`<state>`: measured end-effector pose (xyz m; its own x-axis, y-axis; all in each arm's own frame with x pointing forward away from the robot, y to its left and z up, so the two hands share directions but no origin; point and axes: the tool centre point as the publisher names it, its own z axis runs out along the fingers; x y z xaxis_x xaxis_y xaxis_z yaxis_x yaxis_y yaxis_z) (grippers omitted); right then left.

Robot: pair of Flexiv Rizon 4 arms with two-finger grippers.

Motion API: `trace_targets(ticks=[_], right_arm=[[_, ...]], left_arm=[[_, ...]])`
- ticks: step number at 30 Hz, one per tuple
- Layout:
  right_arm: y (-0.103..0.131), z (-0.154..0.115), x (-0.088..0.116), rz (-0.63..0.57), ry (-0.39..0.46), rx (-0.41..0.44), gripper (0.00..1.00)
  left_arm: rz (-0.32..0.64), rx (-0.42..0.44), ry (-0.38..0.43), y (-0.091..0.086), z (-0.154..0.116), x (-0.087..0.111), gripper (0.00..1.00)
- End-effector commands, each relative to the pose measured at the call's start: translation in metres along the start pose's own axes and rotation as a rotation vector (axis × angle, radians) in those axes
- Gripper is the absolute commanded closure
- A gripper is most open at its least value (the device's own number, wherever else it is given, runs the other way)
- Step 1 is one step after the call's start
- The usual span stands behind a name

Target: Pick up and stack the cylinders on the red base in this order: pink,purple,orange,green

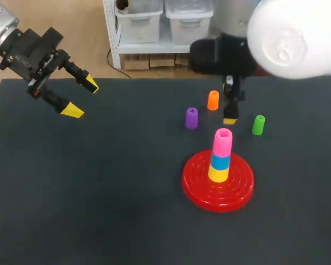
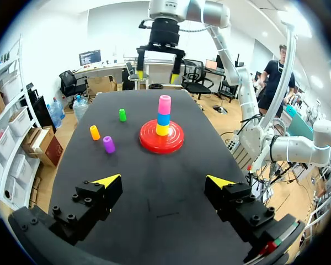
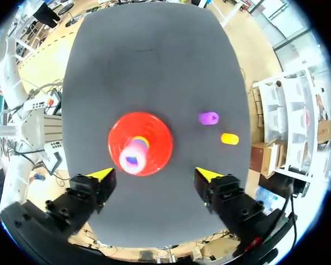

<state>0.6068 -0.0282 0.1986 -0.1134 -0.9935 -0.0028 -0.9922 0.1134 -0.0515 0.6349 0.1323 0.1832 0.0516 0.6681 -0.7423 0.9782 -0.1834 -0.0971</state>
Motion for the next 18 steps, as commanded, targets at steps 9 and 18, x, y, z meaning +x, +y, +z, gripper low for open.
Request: trace_targets(ticks=[9,18], right_arm=[[-0.064,-0.003,0.02,0.039,0.025,0.006,0.0],[-0.103,0.02,0.018,0.068,0.052,-0.008,0.0]], left_arm=[[0.001,0.005,0.001,0.002,-0.001,0.001,0.0],[0.001,0.005,0.001,0.002,-0.001,0.001,0.0]])
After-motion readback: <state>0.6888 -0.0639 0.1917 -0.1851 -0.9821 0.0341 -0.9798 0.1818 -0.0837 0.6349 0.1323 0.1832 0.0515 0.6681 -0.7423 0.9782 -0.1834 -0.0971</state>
